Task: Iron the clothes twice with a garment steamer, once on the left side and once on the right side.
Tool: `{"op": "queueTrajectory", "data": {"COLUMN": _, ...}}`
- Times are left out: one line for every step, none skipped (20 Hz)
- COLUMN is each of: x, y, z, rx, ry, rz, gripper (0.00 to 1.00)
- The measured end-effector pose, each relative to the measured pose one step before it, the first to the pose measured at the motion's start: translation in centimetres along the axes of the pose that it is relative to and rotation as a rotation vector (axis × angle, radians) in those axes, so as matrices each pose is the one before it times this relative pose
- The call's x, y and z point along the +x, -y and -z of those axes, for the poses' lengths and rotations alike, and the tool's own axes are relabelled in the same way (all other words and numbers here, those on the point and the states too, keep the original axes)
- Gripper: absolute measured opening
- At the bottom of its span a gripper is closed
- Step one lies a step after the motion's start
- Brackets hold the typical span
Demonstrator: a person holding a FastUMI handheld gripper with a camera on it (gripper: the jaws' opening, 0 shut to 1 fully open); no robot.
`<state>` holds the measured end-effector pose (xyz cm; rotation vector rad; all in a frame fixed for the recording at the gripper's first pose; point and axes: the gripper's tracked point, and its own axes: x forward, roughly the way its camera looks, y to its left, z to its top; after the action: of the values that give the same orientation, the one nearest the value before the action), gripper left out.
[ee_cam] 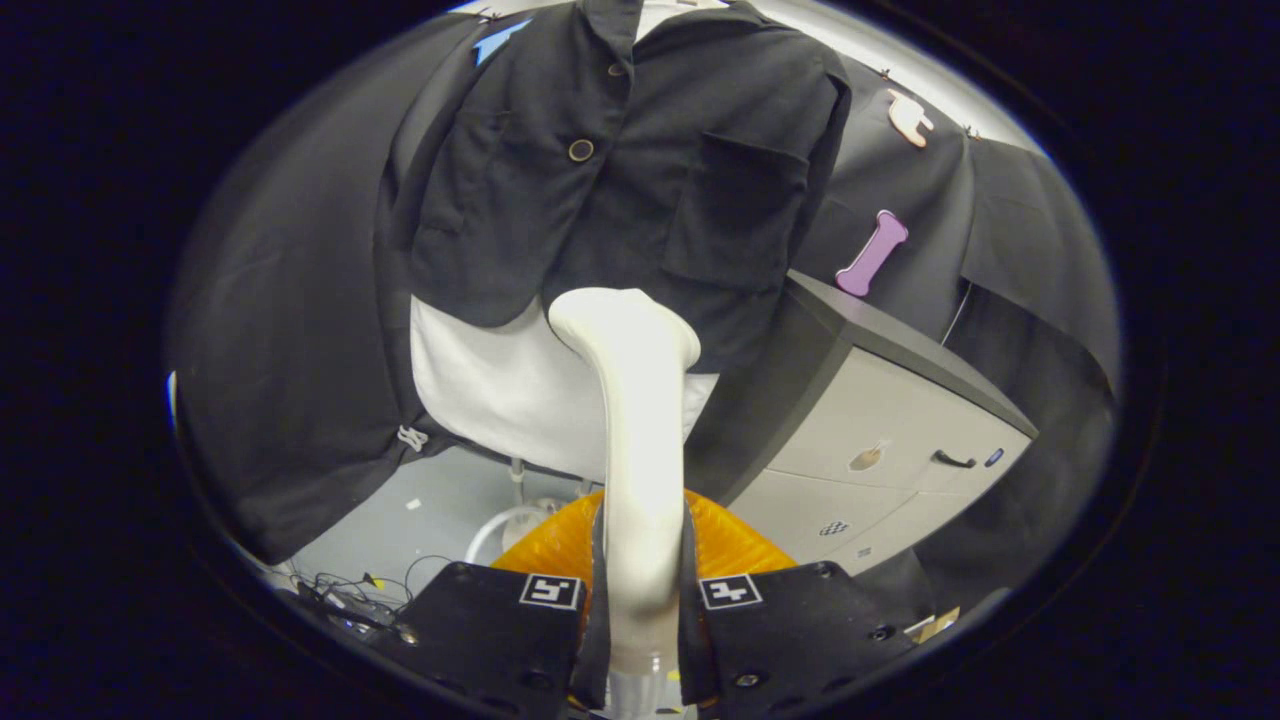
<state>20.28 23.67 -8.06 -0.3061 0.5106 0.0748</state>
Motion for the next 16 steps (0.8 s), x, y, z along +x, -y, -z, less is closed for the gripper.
{"op": "queueTrajectory", "data": {"x": -0.291, "y": 0.004, "z": -0.554, "rx": -0.00233, "ry": 0.01437, "rz": -0.00596, "gripper": 0.3}}
{"op": "queueTrajectory", "data": {"x": -0.48, "y": -0.115, "z": -0.772, "rx": 0.00054, "ry": 0.01377, "rz": -0.00857, "gripper": 0.3}}
{"op": "queueTrajectory", "data": {"x": -0.577, "y": -0.156, "z": -0.68, "rx": 0.00238, "ry": 0.01207, "rz": -0.0107, "gripper": 0.3}}
{"op": "queueTrajectory", "data": {"x": -0.729, "y": -0.284, "z": -0.773, "rx": 0.00567, "ry": 0.01527, "rz": -0.0131, "gripper": 0.3}}
{"op": "queueTrajectory", "data": {"x": -1.036, "y": -0.498, "z": -0.951, "rx": 0.00541, "ry": 0.02152, "rz": -0.01446, "gripper": 0.3}}
{"op": "queueTrajectory", "data": {"x": -0.84, "y": -0.682, "z": -1.417, "rx": 0.00122, "ry": 0.02681, "rz": -0.01521, "gripper": 0.3}}
{"op": "queueTrajectory", "data": {"x": -0.985, "y": -0.837, "z": -1.663, "rx": 0.00411, "ry": 0.03181, "rz": -0.01514, "gripper": 0.3}}
{"op": "queueTrajectory", "data": {"x": -0.723, "y": -0.529, "z": -1.807, "rx": 0.00654, "ry": 0.0359, "rz": -0.01205, "gripper": 0.3}}
{"op": "queueTrajectory", "data": {"x": -0.843, "y": -0.401, "z": -1.944, "rx": 0.00874, "ry": 0.03942, "rz": -0.00857, "gripper": 0.3}}
{"op": "queueTrajectory", "data": {"x": -0.602, "y": -0.337, "z": -2.065, "rx": 0.00861, "ry": 0.04018, "rz": -0.00696, "gripper": 0.3}}
{"op": "queueTrajectory", "data": {"x": -0.479, "y": -0.237, "z": -1.951, "rx": 0.00833, "ry": 0.04236, "rz": -0.00626, "gripper": 0.3}}
{"op": "queueTrajectory", "data": {"x": -0.307, "y": -0.386, "z": -2.09, "rx": 0.00542, "ry": 0.04302, "rz": -0.00656, "gripper": 0.3}}
{"op": "queueTrajectory", "data": {"x": -0.11, "y": -0.285, "z": -2.066, "rx": 0.0054, "ry": 0.04306, "rz": -0.00474, "gripper": 0.3}}
{"op": "queueTrajectory", "data": {"x": -0.072, "y": -0.318, "z": -2.099, "rx": 0.00419, "ry": 0.04276, "rz": -0.00446, "gripper": 0.3}}
{"op": "queueTrajectory", "data": {"x": 0.037, "y": -0.247, "z": -1.987, "rx": 0.00538, "ry": 0.04138, "rz": -0.00339, "gripper": 0.3}}
{"op": "queueTrajectory", "data": {"x": 0.299, "y": -0.246, "z": -1.995, "rx": 0.00505, "ry": 0.04211, "rz": -0.00339, "gripper": 0.3}}
